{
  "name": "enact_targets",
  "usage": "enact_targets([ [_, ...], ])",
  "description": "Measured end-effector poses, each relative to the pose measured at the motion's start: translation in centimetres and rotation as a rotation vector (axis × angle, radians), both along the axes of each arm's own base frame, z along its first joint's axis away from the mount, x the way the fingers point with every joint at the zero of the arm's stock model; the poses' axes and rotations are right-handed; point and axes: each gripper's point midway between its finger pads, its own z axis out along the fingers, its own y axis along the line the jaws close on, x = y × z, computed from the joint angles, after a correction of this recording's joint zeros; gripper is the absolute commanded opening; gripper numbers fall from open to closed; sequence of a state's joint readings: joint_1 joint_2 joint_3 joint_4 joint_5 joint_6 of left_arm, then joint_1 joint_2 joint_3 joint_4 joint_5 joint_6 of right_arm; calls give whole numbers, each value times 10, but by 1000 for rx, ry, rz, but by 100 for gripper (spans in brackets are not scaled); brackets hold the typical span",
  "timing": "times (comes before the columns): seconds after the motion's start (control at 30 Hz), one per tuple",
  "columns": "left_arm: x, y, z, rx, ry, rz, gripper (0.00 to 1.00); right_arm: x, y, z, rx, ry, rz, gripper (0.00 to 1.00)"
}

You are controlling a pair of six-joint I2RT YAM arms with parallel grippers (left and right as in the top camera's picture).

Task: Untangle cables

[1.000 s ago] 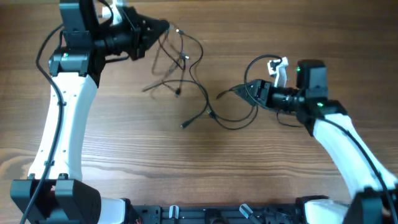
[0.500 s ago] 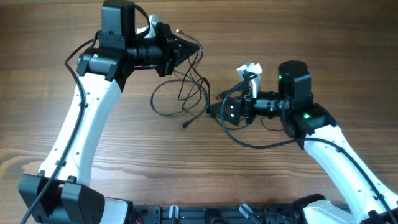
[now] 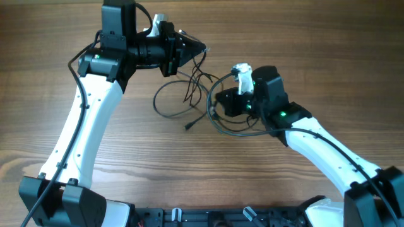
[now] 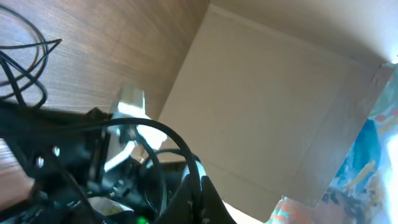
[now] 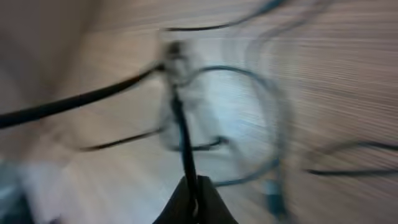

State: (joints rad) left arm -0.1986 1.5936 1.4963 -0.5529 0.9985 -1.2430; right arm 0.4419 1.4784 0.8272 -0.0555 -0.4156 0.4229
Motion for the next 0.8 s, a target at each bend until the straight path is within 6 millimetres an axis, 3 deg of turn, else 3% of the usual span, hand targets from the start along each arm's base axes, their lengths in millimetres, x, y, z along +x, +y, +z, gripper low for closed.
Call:
enact_targets([
  [0.1, -4, 0, -4, 45, -124, -64, 4, 17, -56, -29, -162, 78, -257, 4],
  [0.2, -12, 2, -10, 107, -291, -156, 4, 14, -131, -54, -281, 220, -469, 4],
  [0.27, -10, 7, -8, 120, -387, -188, 4, 12, -169, -62, -310, 280, -567, 4],
  [0.3, -9, 9, -4, 106, -427, -197, 4, 11, -185, -64, -315, 303, -610, 4],
  [0.37, -3, 19, 24, 17, -616, -235, 4, 9, -220, -67, -307, 343, -704, 8],
  [0.43, -6, 34, 61, -88, -826, -299, 4, 7, -237, -68, -285, 366, -746, 57],
  [0.57, -23, 42, 81, -165, -920, -386, 4, 9, -241, -67, -301, 343, -714, 91],
  [0.63, -27, 42, 83, -179, -925, -404, 4, 10, -242, -63, -297, 334, -686, 91],
  [0.67, -28, 42, 83, -182, -925, -407, 4, 15, -236, -56, -258, 320, -645, 86],
  [0.73, -29, 40, 83, -186, -926, -414, 4, 32, -201, -26, -88, 236, -459, 78],
  [0.8, -32, 35, 83, -195, -925, -429, 4, 32, -163, 1, 97, 204, -288, 77],
])
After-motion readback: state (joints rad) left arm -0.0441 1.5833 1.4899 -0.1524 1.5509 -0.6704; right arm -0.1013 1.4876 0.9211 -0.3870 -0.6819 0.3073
